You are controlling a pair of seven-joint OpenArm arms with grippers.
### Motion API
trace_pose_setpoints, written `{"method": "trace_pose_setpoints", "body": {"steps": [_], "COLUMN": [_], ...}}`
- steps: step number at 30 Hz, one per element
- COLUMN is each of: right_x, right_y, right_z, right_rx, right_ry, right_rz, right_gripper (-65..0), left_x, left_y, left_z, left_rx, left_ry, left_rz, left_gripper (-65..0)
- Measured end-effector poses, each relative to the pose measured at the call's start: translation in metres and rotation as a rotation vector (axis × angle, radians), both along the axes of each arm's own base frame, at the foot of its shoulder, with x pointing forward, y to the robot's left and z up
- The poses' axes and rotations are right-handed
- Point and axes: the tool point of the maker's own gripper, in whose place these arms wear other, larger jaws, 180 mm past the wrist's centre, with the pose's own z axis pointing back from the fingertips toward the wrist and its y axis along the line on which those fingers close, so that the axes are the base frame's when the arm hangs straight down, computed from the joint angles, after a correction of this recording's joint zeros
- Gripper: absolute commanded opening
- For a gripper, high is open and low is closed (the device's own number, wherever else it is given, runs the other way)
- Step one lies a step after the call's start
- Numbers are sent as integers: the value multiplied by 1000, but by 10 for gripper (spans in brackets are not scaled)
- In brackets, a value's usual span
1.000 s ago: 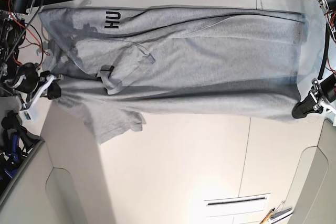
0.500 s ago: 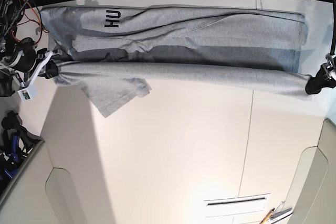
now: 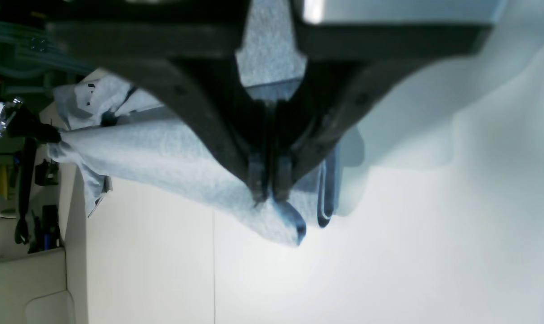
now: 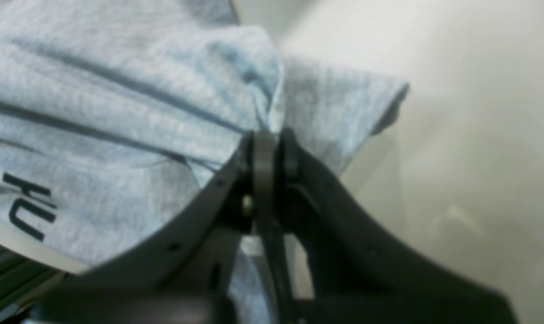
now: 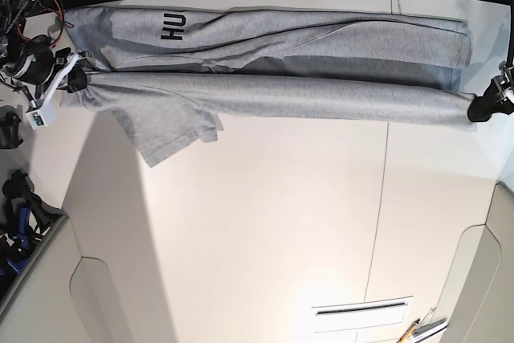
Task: Fold the T-shirt properly
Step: 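Fold the hem edge up over the shirt toward the collar with both grippers, then grasp the sleeve end with the right gripper and fold it inward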
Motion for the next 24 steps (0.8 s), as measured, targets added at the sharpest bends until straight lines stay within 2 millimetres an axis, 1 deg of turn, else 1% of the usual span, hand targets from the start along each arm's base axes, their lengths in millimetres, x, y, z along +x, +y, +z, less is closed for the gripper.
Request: {"method": "trace_pose_setpoints", "body": {"steps": [2, 3, 4, 5, 6, 10, 13, 17, 20, 23, 24], "right_x": [0, 0, 0, -1, -1, 1, 9, 33, 51, 75, 81], "right_y": [0, 1, 0, -1, -2, -2, -5, -8, -10, -4, -2], "right_z": [0, 0, -1, -1, -1, 1, 18, 54, 71, 90, 92], "right_rx": [1, 4, 3, -6, -8, -10, -34, -52, -60, -30, -12], "right_ry": [0, 0, 2, 7, 6, -3, -62, -231, -295, -384, -402], "right_rz": [-1, -8, -8, -10, -10, -12, -11, -20, -26, -31, -39], "right_gripper": [-650, -579, -517, -479, -466, -466, -466, -466, -466, -465, -465], "left_x": [0, 0, -1, -1, -1, -1, -1, 0, 0, 1, 1], "left_y": [0, 0, 1, 1, 1, 1, 1, 0, 0, 0, -1], "left_z": [-1, -1, -1, 0, -1, -1, 0, 2, 2, 2, 3], "left_rx": [4, 5, 6, 7, 9, 8, 6, -5, -5, -8, -14], "left_ry": [4, 4, 5, 7, 8, 10, 8, -3, -3, -5, -11], "left_rz": [-1, -2, -2, -3, -4, -5, -5, -2, -2, -2, -1], "left_gripper": [-524, -474, -444, -436, -436, -436, -436, -436, -436, -436, -436]}}
